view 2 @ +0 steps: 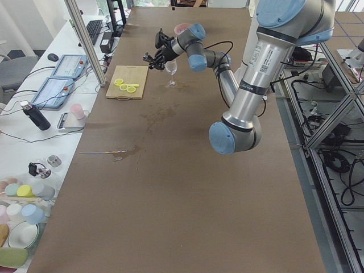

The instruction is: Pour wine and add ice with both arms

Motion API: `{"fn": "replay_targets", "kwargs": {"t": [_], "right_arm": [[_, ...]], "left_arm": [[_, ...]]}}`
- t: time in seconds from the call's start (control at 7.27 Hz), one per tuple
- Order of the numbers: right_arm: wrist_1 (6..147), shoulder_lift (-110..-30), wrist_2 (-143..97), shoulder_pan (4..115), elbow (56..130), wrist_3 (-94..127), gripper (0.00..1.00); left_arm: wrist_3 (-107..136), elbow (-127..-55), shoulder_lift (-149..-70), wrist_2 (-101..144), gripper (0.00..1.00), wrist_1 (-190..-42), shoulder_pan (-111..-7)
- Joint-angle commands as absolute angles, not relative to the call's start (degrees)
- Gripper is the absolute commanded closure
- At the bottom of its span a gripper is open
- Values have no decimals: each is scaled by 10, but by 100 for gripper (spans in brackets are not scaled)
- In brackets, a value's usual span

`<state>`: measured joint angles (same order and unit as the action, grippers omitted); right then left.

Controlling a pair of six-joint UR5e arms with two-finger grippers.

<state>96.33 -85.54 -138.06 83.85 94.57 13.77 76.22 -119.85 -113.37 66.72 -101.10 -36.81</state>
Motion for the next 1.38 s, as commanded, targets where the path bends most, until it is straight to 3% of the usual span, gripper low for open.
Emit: {"fn": "replay_targets", "kwargs": {"t": [0.0, 0.41, 1.24], "right_arm": [[963, -851, -1379, 838, 945, 137, 0], [963, -848, -1380, 838, 944, 137, 0], [963, -848, -1382, 838, 946, 142, 0]], "left_arm": [[850, -1181, -1086, 532, 100, -1011, -329], [953, -1075, -1102, 419, 100, -1014, -263], [998, -920, -1158, 342, 100, -1014, -255]]}}
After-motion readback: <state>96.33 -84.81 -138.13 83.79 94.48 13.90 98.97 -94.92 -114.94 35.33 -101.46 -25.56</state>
